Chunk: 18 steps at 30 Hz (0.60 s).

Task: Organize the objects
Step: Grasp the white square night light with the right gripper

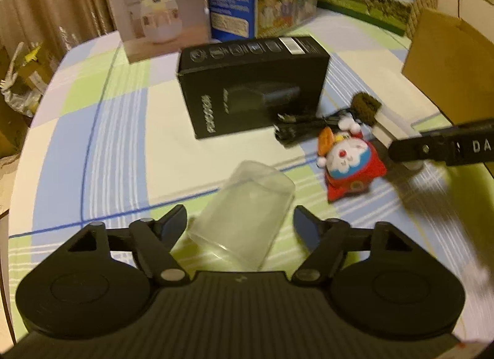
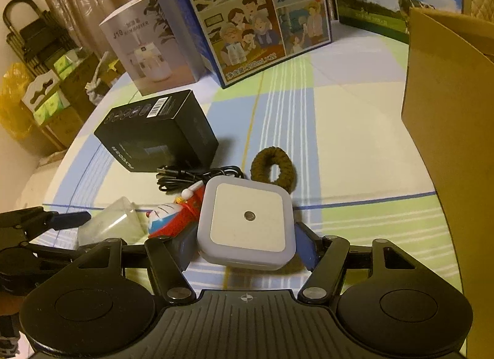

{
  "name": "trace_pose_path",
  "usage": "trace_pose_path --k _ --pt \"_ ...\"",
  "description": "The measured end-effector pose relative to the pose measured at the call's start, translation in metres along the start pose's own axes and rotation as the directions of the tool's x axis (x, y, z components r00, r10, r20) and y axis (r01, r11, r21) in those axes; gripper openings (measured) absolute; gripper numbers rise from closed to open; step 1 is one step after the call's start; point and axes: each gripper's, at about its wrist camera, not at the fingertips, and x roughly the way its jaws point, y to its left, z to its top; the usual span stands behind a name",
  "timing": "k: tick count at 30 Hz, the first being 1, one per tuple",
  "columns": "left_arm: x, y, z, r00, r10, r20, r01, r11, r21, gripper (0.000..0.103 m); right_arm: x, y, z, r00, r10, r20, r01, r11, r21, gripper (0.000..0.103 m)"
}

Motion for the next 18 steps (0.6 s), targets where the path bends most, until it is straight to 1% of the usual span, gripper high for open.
trace_pose_path --k 1,4,8,11,12,13,14,18 --pt "0.000 -0.001 0.000 1.000 -0.011 -0.012 0.011 1.000 0.000 0.064 0.000 0.000 0.000 1.000 0.001 0.000 -0.001 1.000 0.005 0.063" --pt "-0.001 -0.003 0.000 0.998 -0.041 -0.041 0.040 0.999 -0.017 0.064 0.000 -0.001 0.001 1.000 0.007 -0.005 -0.007 1.000 0.012 0.063" --pt "0.002 -0.007 0.001 0.999 -0.027 -0.028 0.026 0.999 -0.029 0.064 0.000 0.002 0.002 1.000 -0.005 -0.005 0.005 1.000 -0.009 0.063" --pt "0.005 -0.008 0.001 1.000 -0.020 -0.017 0.019 0.999 -0.031 0.063 0.000 0.008 0.002 0.999 -0.032 -0.003 0.031 0.998 -0.063 0.063" --pt "0.006 -0.008 0.001 1.000 -0.013 -0.015 0.012 0.999 -0.032 0.062 0.000 0.010 0.001 0.999 -0.045 0.001 0.045 0.995 -0.088 0.063" --pt "0.007 -0.008 0.001 1.000 -0.007 -0.011 0.006 0.999 -0.033 0.056 0.000 0.013 0.001 0.998 -0.056 0.003 0.056 0.992 -0.116 0.063" --pt "0.007 -0.008 0.001 1.000 0.002 -0.005 -0.002 0.999 -0.035 0.054 0.001 0.015 0.000 0.998 -0.062 0.000 0.062 0.988 -0.140 0.063" --pt "0.006 -0.009 0.001 1.000 -0.002 0.003 0.003 0.999 -0.033 0.052 0.005 0.022 -0.005 0.996 -0.090 -0.001 0.088 0.971 -0.221 0.063"
